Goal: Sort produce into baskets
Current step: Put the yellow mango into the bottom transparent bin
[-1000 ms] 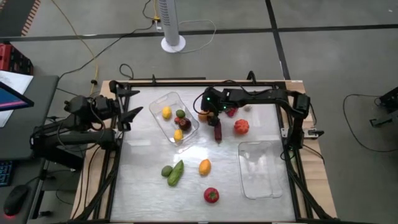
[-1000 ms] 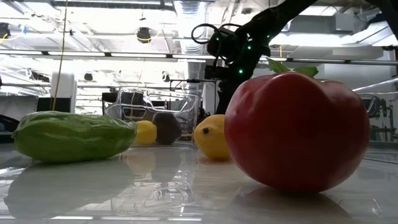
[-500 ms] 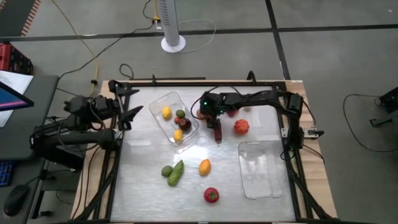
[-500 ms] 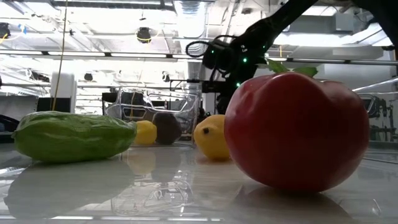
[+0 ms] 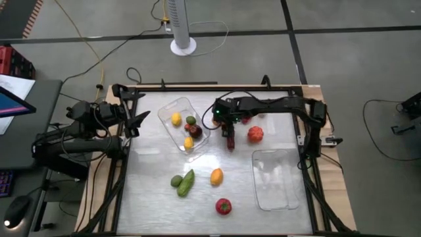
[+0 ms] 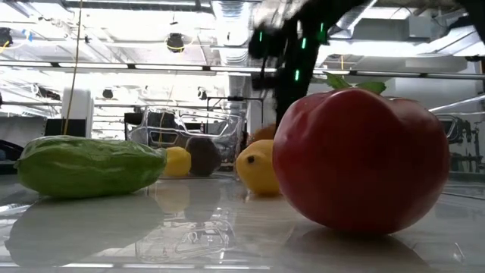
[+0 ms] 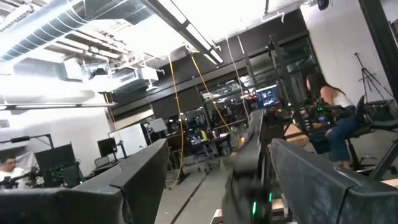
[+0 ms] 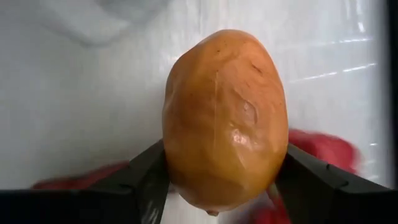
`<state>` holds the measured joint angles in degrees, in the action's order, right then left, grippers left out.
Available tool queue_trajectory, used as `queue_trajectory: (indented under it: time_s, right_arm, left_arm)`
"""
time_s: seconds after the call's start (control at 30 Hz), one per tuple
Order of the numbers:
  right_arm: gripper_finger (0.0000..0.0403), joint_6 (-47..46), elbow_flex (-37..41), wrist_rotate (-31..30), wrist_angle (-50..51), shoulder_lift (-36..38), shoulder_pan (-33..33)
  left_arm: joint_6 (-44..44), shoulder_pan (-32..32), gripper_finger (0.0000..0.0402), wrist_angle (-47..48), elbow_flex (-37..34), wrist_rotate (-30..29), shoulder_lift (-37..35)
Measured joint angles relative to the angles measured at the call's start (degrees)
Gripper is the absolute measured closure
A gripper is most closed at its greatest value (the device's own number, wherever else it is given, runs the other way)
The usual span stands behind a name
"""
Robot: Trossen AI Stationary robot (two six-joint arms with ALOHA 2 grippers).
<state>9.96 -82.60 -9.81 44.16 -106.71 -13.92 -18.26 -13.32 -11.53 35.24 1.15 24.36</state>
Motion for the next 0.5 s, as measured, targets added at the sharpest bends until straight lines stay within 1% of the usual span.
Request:
queue_trajectory:
  time_s: [0.1,0.2,0.33,0.43,0.5]
  right_arm:
    - [0.0125,-4.1,-4.6,-0.8,9.9,3.4,2.8]
    - [0.0124,-11.8,-7.8,1.5,19.6,6.9,5.8]
    - [0.0123,-25.1,-8.4,6.6,32.9,12.5,10.4]
    - [0.0123,-35.5,-8.3,8.5,41.6,15.6,14.6]
    - [0.0122,-41.8,-8.3,8.5,45.5,17.4,17.6]
  left_arm:
    - [0.0,0.0,0.0131,0.0,0.0,-0.1,0.0]
    - [0.5,0.0,0.0131,0.4,0.0,-0.1,0.0]
    - [1.1,0.0,0.0131,1.4,0.0,-0.1,0.0]
    - [2.1,0.0,0.0131,1.9,0.0,0.0,0.0]
    - [3.4,0.0,0.0131,2.0,0.0,0.6,0.0]
